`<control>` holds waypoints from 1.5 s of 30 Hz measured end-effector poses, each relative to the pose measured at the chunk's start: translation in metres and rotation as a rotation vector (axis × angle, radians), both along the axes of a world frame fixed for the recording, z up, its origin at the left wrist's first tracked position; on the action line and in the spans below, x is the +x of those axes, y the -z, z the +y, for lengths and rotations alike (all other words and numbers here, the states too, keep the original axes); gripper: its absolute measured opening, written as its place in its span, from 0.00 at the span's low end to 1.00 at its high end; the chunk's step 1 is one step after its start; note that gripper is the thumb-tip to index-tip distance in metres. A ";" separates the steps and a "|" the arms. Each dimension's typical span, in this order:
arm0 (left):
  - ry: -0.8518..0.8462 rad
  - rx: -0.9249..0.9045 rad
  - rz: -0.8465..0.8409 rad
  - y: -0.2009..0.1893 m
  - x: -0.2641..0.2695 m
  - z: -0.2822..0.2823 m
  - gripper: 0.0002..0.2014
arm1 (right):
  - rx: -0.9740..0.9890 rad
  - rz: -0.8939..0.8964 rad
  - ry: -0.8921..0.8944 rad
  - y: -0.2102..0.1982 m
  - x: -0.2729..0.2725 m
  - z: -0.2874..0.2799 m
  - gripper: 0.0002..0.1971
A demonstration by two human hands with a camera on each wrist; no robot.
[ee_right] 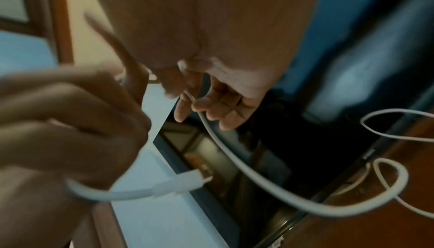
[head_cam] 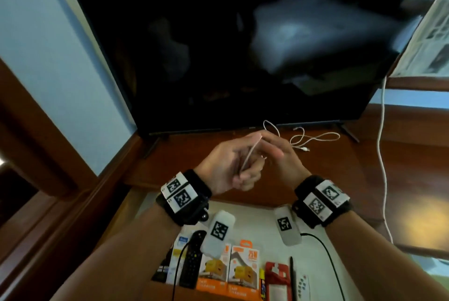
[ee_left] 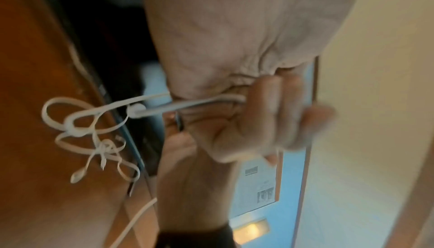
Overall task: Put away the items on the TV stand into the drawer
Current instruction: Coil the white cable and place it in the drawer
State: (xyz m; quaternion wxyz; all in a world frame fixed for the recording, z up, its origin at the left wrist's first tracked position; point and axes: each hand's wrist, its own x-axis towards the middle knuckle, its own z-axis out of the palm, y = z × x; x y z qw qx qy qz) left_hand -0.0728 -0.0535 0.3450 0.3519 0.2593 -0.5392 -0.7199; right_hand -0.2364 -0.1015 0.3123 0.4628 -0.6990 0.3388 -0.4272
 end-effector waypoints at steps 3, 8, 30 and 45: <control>0.101 0.132 -0.002 -0.013 -0.005 0.001 0.29 | -0.226 0.092 0.040 -0.012 0.011 0.005 0.19; 0.025 0.049 0.214 -0.034 0.007 -0.018 0.21 | -0.233 0.273 0.205 0.008 0.027 0.016 0.09; 0.153 0.120 -0.114 0.012 0.014 -0.030 0.42 | -0.225 0.030 0.063 -0.028 0.000 -0.002 0.04; -0.429 -0.221 -0.220 0.014 0.016 -0.080 0.22 | -0.240 0.466 -0.006 0.044 0.021 -0.004 0.09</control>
